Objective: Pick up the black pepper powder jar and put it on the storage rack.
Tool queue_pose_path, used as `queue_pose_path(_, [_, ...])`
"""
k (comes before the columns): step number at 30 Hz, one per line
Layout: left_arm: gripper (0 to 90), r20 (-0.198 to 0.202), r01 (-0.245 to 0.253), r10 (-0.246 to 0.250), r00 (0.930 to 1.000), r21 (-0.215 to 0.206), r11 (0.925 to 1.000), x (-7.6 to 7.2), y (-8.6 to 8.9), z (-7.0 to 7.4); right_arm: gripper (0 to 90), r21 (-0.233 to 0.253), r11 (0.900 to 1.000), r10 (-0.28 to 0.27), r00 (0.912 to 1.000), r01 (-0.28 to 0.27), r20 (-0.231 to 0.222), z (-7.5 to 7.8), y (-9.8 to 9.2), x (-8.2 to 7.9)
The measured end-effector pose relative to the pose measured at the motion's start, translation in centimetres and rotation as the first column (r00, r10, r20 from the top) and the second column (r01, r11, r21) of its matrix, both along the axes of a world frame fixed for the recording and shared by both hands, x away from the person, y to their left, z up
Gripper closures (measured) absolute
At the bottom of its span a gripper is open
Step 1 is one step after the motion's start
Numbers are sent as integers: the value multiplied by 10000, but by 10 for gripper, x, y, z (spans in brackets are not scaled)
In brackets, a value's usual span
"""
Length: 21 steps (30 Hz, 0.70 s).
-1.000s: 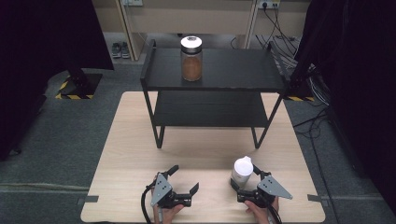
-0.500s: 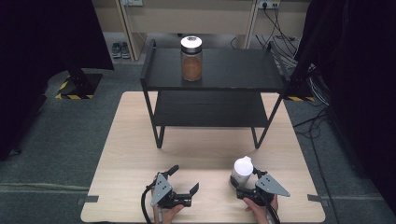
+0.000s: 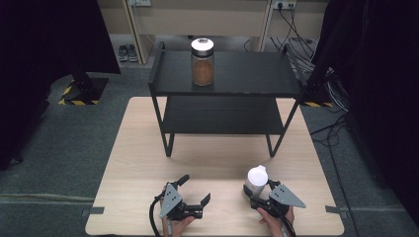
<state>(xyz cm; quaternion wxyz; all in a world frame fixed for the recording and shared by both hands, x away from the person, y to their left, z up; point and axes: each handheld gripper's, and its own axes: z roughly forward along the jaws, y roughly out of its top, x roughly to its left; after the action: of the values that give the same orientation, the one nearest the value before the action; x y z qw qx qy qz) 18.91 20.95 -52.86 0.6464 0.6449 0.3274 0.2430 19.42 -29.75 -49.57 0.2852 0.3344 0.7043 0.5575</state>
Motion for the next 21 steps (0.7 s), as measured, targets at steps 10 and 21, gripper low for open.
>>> queue_pose_path(10, [11, -8, 12, -12, 10000, -37, 10000, 0, 1, 0, 304, 155, 9997, 158, 9995, -162, 279, 1, -3, -2])
queue_pose_path(21, [11, -10, 11, -11, 10000, -41, 10000, 0, 1, 0, 306, 355, 9980, 502, 9973, -521, 530, 9, -8, -4])
